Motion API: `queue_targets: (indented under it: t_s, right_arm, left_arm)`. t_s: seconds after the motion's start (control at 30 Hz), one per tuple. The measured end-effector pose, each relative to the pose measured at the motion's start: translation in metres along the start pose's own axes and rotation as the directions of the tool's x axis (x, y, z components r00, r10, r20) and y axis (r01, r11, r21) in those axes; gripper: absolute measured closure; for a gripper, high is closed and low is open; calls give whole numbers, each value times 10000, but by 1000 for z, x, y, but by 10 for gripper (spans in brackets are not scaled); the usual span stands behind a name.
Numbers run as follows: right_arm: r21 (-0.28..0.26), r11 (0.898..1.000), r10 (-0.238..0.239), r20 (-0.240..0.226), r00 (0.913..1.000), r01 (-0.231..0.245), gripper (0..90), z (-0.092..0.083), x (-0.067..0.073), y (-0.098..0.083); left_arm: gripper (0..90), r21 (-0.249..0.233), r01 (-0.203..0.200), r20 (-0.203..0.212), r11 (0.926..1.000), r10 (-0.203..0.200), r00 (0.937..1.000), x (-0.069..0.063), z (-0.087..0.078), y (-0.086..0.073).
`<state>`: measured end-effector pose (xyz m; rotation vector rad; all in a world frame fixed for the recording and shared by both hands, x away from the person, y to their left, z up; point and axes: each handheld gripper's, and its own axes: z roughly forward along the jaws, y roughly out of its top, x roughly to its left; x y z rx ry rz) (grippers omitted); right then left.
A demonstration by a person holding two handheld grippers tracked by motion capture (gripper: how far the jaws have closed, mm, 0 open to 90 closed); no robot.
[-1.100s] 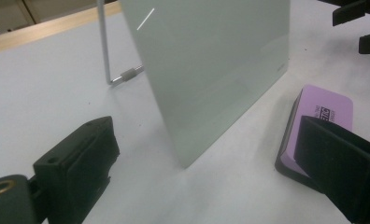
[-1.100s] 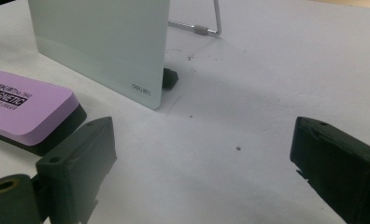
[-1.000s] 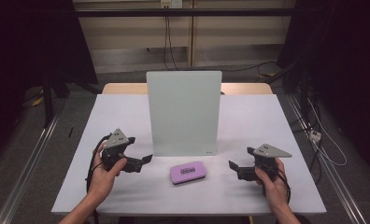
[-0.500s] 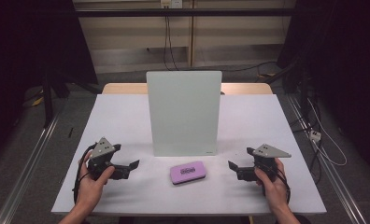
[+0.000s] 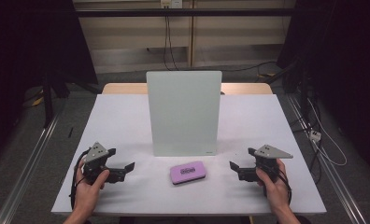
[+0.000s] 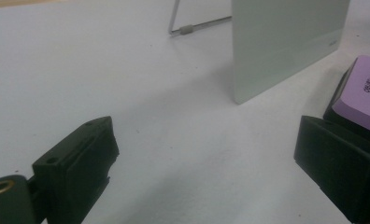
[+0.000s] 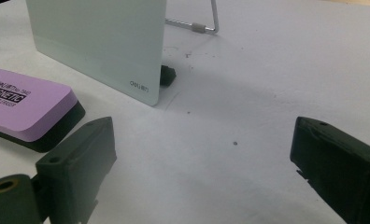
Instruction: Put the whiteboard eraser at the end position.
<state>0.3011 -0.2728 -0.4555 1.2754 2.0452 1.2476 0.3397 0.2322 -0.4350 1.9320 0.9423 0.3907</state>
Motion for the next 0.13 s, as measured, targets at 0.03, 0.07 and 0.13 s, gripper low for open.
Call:
queue_targets:
  t_s: [0.03, 0.07, 0.13]
  right_arm:
    - [15, 10000, 23, 2, 10000, -23, 71, 0, 0, 0]
    - [-5, 10000, 23, 8, 10000, -23, 71, 0, 0, 0]
    - [5, 10000, 12, 13, 10000, -12, 70, 1, 0, 0]
  left_arm:
    - [56, -55, 96, -61, 9999, -97, 9999, 1, -1, -1]
    - [56, -76, 155, -85, 9999, -155, 9998, 2, -2, -1]
    - [56, -65, 209, -114, 9998, -209, 9997, 4, -2, -2]
